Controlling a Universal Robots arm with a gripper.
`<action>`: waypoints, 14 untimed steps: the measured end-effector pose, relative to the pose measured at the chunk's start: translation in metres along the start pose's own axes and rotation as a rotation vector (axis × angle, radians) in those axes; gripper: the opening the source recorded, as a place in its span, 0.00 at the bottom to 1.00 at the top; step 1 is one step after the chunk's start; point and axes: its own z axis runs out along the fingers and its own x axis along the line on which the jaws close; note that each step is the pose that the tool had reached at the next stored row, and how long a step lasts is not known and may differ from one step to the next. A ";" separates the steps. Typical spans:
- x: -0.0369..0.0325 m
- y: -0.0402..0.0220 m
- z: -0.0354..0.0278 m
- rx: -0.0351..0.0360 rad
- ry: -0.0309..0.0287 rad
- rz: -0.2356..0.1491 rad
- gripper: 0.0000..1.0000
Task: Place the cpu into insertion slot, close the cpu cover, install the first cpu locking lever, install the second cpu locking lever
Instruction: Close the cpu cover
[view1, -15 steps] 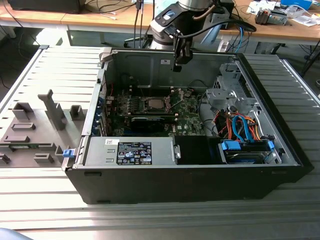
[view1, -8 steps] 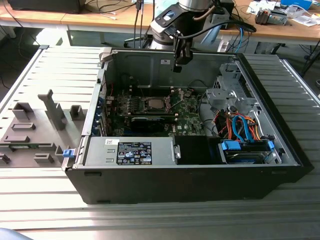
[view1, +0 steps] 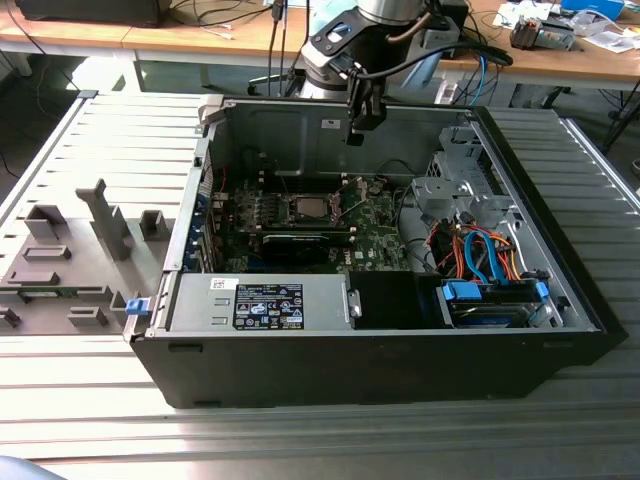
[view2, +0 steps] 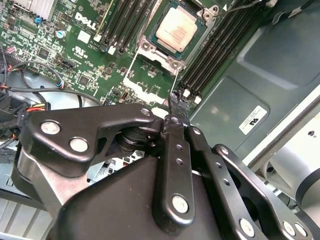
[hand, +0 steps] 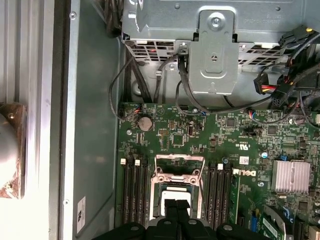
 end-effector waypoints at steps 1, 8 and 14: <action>0.0000 0.0002 0.0001 0.0000 0.0000 0.000 0.11; -0.0001 0.0018 0.0002 0.0000 0.0000 0.000 0.11; -0.0002 0.0035 0.0005 0.0000 0.0000 0.000 0.11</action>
